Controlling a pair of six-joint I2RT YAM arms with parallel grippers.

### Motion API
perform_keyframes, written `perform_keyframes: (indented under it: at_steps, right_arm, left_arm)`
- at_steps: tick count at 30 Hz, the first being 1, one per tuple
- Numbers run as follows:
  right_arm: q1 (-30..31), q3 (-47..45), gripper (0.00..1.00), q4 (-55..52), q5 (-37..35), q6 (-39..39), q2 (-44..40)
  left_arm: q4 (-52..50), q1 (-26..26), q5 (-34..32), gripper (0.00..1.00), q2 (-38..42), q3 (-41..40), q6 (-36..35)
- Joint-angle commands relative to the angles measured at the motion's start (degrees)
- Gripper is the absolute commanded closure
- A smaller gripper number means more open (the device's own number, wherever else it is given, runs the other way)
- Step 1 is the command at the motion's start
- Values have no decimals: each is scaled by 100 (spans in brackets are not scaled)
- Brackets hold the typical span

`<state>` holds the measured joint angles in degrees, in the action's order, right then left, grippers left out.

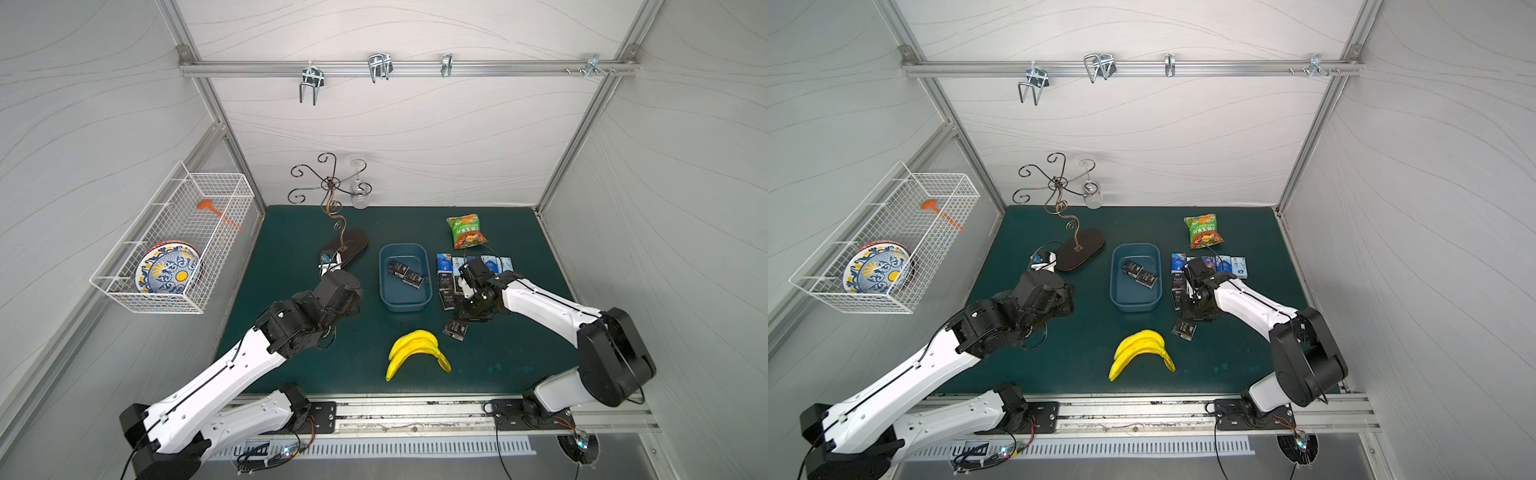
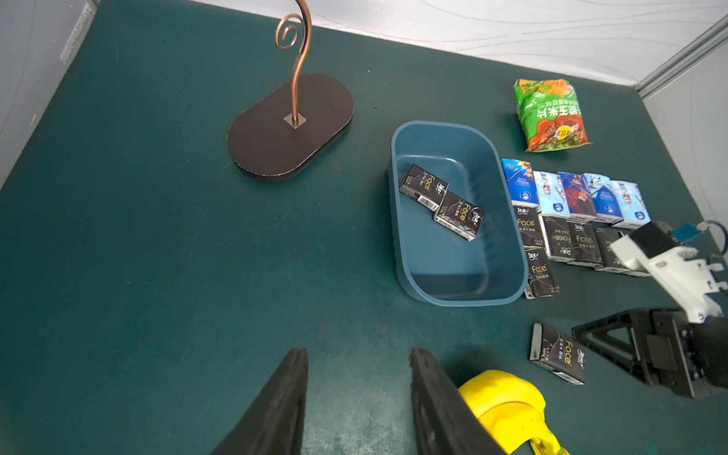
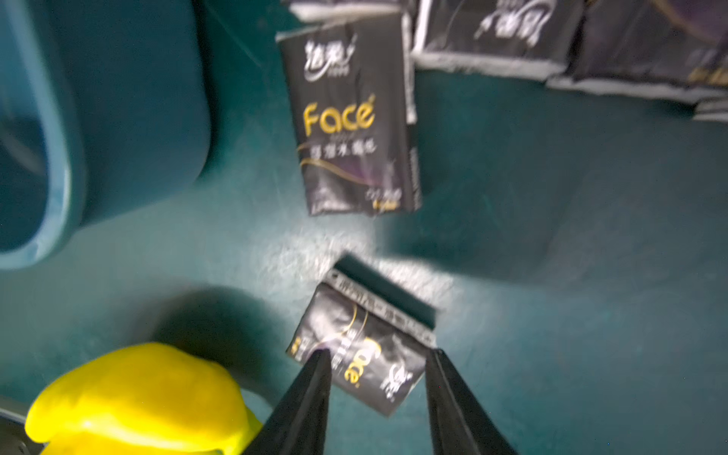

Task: Take the pocket tissues out of the storage box
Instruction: Move the pocket tissues to the center of the board.

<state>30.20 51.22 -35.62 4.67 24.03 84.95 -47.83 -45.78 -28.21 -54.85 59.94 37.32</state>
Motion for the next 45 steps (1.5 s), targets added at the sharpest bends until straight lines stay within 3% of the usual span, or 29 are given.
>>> perform_keyframes:
  at_steps: [1,8,16,24,38,45]
  right_arm:
    - [-129,-164,57,563,495,-200,208]
    - [-59,-326,57,701,798,-126,273]
    - [501,-649,57,477,445,205,-382]
    - [689,-1107,55,391,147,459,-948]
    - [819,-1012,53,648,34,89,-742]
    - [890,-549,53,-37,-307,-522,-637]
  left_arm:
    - [65,25,44,54,-76,181,73]
    - [73,24,32,54,-192,236,119]
    - [116,17,78,54,-276,281,116]
    - [151,16,165,54,-314,202,116]
    - [73,8,96,54,-191,193,134]
    - [46,4,133,54,-253,215,146]
